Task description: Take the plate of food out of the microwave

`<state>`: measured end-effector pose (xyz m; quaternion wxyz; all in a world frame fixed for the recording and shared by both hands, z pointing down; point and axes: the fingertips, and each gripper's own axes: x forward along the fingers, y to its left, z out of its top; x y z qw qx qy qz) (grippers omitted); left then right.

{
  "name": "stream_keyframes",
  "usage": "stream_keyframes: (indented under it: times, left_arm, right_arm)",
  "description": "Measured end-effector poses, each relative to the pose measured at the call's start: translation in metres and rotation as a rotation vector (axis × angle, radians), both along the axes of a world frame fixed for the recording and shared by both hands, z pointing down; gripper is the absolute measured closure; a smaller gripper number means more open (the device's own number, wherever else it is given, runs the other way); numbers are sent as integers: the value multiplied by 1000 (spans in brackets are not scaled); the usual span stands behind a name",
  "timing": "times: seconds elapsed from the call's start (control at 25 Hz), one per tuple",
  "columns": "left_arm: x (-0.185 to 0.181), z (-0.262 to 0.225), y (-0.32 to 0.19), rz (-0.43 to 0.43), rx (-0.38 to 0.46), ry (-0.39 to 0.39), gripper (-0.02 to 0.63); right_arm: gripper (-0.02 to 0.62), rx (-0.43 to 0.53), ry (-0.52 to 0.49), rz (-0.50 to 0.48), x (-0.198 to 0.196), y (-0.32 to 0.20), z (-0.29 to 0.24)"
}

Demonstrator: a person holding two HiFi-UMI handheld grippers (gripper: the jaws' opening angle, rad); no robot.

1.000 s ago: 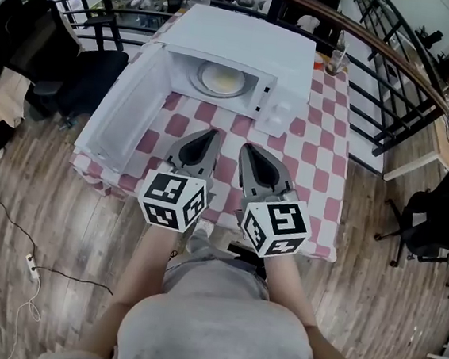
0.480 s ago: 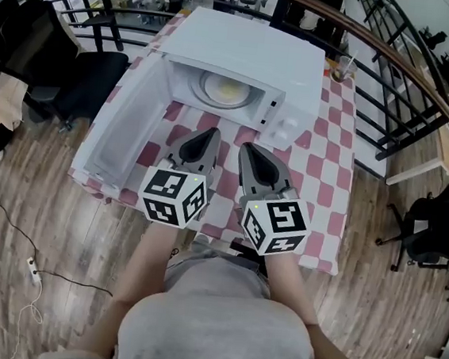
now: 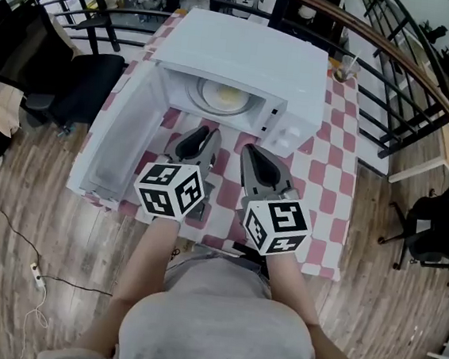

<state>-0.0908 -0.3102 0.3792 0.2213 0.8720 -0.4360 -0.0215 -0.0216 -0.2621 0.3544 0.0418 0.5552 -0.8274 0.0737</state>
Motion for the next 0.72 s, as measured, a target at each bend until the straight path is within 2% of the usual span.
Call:
stream_keyframes:
  times: [0.04,0.16,0.2,0.28,0.4,0.48,0.6,0.72]
  left_arm:
    - [0,3,-3,1,-20,9,507]
    - [1,14,-13,6,-85,57,421]
    - [1,17,-16,8,-112,88,381]
    - [1,22,-22,10,-173,173,341]
    - [0,28,-32,13,-265,320,331]
    - [-1,33,-40,-6,-307,389,357]
    - [-4,46,-53,-55,-329,387,368]
    - [1,60,-64,-67,-363,389,368]
  right_arm:
    - [568,-3,-1,3,0,-3,1]
    - [568,-13,-4,8,1,-11,5]
    - [568,-17,-5,10,2,-13,7]
    - [568,-23,-8,14,3,-18,10]
    - [568,-34,-16,22,5,-26,15]
    - [568,-43,-20,23,5,-31,18]
    - [568,-51,-22,24,5,-39,22]
    - [568,-62,-25,34,9,-47,27]
